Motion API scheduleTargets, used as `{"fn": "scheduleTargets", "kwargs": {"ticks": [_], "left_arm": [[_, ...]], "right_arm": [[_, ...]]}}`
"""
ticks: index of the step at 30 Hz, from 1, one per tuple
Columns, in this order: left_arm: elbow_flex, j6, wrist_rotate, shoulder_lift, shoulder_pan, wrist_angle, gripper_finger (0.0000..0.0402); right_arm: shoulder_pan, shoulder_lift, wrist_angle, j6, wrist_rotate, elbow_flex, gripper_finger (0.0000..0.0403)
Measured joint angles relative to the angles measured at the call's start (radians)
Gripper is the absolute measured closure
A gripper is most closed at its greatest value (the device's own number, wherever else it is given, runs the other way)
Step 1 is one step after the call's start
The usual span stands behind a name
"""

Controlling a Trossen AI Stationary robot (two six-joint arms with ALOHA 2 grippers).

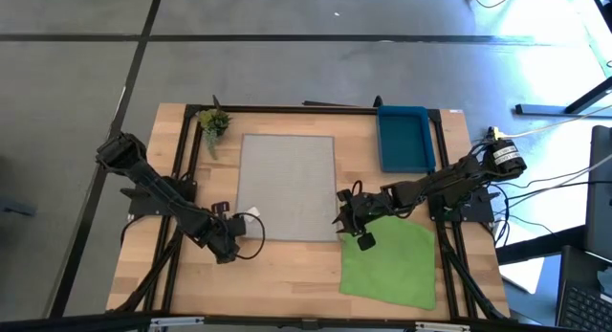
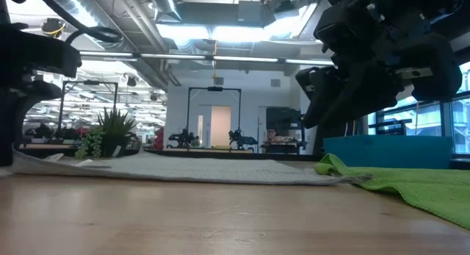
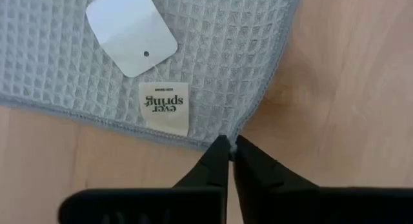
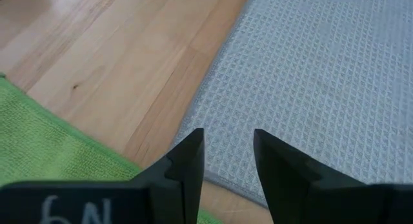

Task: Roll microfiber towels into tight, uniform cylinder then place into a basket
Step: Roll the gray towel

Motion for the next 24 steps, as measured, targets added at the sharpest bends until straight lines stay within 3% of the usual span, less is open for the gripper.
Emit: {"fn": "scheduleTargets", "kwargs": {"ticks": [5, 20, 24], "left_arm": [[0.010, -0.018, -0.005, 0.000, 0.010, 0.000, 0.0400], [0.019, -0.018, -0.041, -0.001, 0.017, 0.000, 0.0401], [0.019, -0.018, -0.041, -0.001, 0.017, 0.000, 0.0401]], "right_arm": [[0.007, 0.004, 0.001, 0.000, -0.094, 0.000, 0.0267], [0.033, 0.199, 0.068, 0.002, -0.085, 0.002, 0.0267], [0.036, 0.208, 0.066, 0.047, -0.033, 0.003, 0.0269]]}}
